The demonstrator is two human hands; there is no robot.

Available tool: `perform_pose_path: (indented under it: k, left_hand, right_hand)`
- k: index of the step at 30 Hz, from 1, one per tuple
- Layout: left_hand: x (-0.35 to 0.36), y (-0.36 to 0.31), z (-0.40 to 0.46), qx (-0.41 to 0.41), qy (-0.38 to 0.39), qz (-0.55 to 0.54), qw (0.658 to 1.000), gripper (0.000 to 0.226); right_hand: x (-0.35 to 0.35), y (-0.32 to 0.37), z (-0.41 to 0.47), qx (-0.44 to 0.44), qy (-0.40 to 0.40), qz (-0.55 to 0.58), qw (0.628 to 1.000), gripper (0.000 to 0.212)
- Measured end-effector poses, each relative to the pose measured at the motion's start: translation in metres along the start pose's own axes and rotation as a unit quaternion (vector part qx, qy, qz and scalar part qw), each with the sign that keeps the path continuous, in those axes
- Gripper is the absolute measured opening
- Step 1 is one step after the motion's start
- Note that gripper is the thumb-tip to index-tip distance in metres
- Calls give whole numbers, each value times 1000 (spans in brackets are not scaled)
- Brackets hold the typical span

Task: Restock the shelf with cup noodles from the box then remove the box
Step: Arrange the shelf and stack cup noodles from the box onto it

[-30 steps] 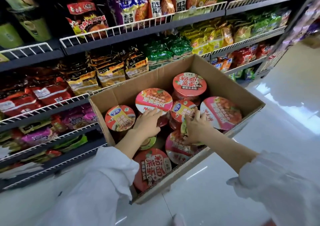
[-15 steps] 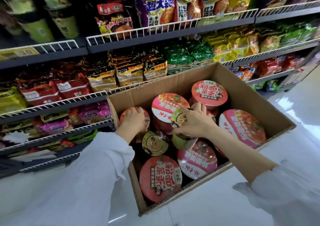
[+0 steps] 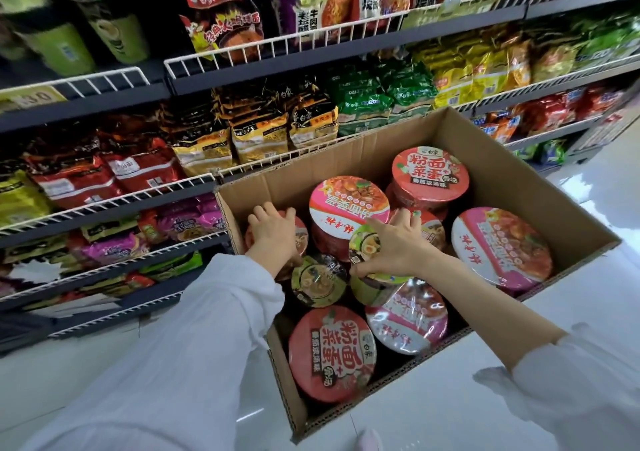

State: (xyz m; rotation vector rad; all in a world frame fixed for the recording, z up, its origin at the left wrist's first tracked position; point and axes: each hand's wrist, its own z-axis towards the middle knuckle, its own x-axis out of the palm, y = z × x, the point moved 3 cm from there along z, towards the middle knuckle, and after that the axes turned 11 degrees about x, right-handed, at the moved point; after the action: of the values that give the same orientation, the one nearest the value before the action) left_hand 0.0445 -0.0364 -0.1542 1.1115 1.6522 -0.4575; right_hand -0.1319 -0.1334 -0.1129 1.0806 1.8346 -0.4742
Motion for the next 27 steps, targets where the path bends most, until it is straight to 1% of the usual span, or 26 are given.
perform_pose_path:
  k: [3,7,9,11,12,13,15,17,19,20,22,24,26,27]
  left_hand:
    - [-3,0,-3,11,-10,-5,1000,101]
    - [-1,-6,-10,52,5,-4,999,91]
    - [0,-12,-14,90,-13,10,996,77]
    - [-5,-21,-19,149,-52,46,986,53]
    - [-8,-24,-19,173,-65,60,981,45]
    - [-10,-25,-20,185,-64,67,978,42]
    - [-11,-25,-22,188,-42,68,979,43]
    - [-8,-36,-28,229,-11,76,970,44]
    - [0,-52,-34,281,47,94,954,47]
    - [4,-57,-34,287,75,96,950,48]
    - [10,-61,-28,262,113,96,953,52]
    - [18,-65,-24,244,145,119,952,67]
    - [28,-69,-22,235,148,143,950,73]
    - [33,-70,-21,224,139,129,956,72]
  right_hand:
    - [3,0,0,0,0,2,1000,109]
    - [5,0,-2,4,1,8,1000,108]
    - [6,0,-2,2,-2,2,1000,109]
    - [7,-1,-2,2,-1,2,1000,109]
    - [8,-2,-2,2,0,2,1000,108]
    - [8,-3,-1,1,0,2,1000,109]
    - [11,-5,0,1,2,3,1000,111]
    - [15,-6,1,3,11,9,1000,113]
    - [18,-5,1,4,17,20,1000,114]
    - [19,-4,1,4,17,20,1000,115]
    - [20,-3,1,3,16,5,1000,116]
    - [20,-3,0,4,23,-10,1000,115]
    - [20,-1,1,5,33,-16,999,115]
    - [20,0,1,5,34,-17,999,114]
